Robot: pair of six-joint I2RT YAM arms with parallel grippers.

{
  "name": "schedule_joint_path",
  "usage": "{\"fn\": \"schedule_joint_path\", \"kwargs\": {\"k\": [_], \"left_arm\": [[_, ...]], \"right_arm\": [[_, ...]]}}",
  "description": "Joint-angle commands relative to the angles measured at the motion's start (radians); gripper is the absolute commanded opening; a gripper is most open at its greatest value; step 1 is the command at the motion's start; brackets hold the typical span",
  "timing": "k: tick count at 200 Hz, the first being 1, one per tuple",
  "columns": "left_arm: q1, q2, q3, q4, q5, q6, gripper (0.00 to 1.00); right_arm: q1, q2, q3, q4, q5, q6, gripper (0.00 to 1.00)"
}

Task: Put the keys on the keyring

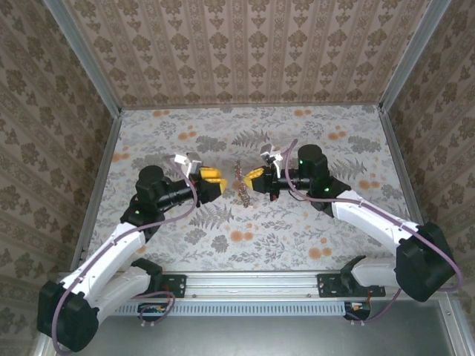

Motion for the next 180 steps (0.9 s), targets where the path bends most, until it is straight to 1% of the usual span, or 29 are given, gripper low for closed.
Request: {"fn": "schedule_joint_path", "kwargs": {"k": [1,28,73,118,143,156,174,180], "left_arm": [[-0.033,0.019,0.038,0.056,0.083,0.065,0.47],[-0.070,0.048,0.082,0.020,0.099,0.111,0.43],[-0.087,0.060,0.105,0.029,0.113,0.137,0.41],[-0.094,0.061,0.122,0.004,0.109,0.174,0.41],[-0.103,0.059,0.127,-0.008,0.115,0.197,0.41],[-0.112,0.061,0.135,-0.043,0.114,0.227,0.43],[-0.124,0.057,0.146,-0.086,0.115,0.275,0.52],[-0.129,0.056,0.149,-0.101,0.114,0.291,0.53]], "right_arm": [[-0.005,-0.037,0.000,0.132,-0.095,0.079,0.00],[-0.007,-0.049,-0.007,0.181,-0.117,0.120,0.00],[-0.008,-0.057,-0.010,0.197,-0.155,0.131,0.00],[-0.007,-0.069,-0.028,0.236,-0.175,0.134,0.00],[-0.004,-0.088,-0.052,0.243,-0.168,0.105,0.00],[-0.002,-0.102,-0.063,0.250,-0.164,0.085,0.00],[0.005,-0.120,-0.081,0.263,-0.157,0.056,0.00],[0.008,-0.126,-0.086,0.263,-0.152,0.040,0.00]]}}
